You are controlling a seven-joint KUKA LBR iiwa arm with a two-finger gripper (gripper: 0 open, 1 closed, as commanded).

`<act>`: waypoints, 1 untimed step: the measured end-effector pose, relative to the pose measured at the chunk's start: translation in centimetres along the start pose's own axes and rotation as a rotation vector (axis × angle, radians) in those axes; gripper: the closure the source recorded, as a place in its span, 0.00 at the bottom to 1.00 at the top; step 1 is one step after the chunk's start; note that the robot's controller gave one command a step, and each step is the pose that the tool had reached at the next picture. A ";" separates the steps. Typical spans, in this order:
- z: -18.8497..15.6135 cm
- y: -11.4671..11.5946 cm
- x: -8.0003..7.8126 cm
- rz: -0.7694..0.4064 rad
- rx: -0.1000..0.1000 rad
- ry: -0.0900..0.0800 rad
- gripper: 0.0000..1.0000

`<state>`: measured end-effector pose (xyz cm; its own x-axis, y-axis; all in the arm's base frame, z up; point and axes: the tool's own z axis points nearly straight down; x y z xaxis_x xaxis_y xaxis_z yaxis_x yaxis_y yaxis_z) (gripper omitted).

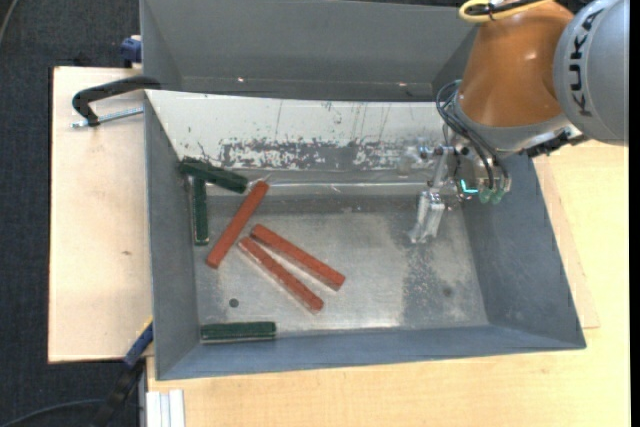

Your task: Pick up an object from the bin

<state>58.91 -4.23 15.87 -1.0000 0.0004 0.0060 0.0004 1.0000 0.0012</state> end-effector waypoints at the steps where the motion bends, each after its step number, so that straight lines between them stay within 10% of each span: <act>1: 1.3 7.0 1.2 -0.085 -0.002 -0.005 0.00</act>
Offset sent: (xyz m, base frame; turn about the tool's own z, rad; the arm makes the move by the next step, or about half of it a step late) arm -0.0119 0.0641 -0.0129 -0.0772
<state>57.73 2.73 14.60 -0.9965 -0.0840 0.0010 -0.0840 0.9965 0.0040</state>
